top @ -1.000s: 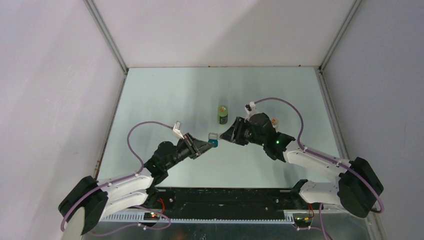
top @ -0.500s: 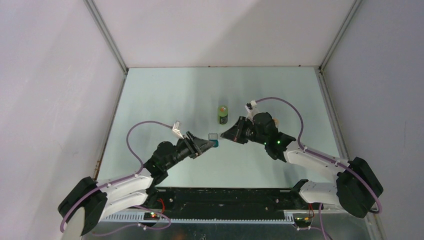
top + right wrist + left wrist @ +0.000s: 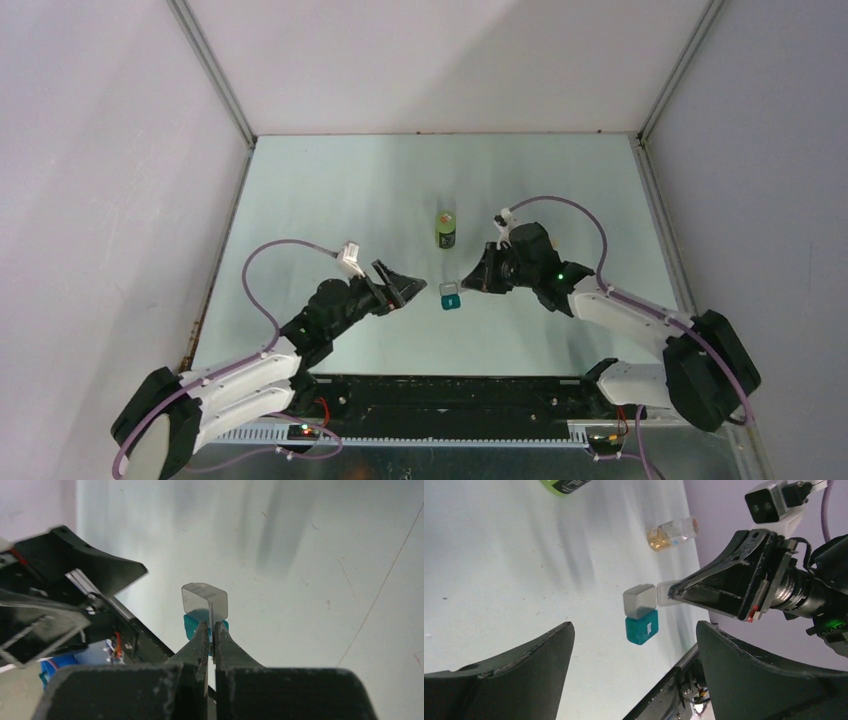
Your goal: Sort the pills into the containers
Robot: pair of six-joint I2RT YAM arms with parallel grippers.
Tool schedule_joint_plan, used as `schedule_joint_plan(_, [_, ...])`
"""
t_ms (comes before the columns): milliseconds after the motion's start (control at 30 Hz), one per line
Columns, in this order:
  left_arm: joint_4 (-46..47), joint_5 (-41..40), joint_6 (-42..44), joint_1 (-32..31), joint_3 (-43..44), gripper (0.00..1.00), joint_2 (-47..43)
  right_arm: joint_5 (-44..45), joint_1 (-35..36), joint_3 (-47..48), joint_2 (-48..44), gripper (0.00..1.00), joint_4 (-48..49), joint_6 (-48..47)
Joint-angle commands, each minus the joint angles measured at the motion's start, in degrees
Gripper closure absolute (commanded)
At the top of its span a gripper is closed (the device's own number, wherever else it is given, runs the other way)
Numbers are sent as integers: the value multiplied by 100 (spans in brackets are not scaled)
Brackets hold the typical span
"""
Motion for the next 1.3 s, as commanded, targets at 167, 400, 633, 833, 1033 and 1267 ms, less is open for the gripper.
schedule_joint_plan(167, [-938,-539,617,103,400,5,-196,-524,-255,-5,1069,99,-88,-1157])
schedule_joint_plan(400, [-1614,-892,1024,127,569,5,-328,-100,-171,251,1164,59,-187,-1187])
schedule_joint_plan(633, [-2204,-1295,1265,192,760,4,-462,1502,122,1190,1093,17,-985,-1590])
schedule_joint_plan(833, [-2544,-1533,1418,198,919,3,-597,2548,337,2312,1983,11,-1049,-1893])
schedule_joint_plan(1033, [-2787,-1570,1389,196,954,3,-691,3428,447,3145,2995,11,-715,-2108])
schedule_joint_plan(1267, [-2720,-1488,1464,204,936,3,-662,3543,467,3840,3792,21,-390,-2365])
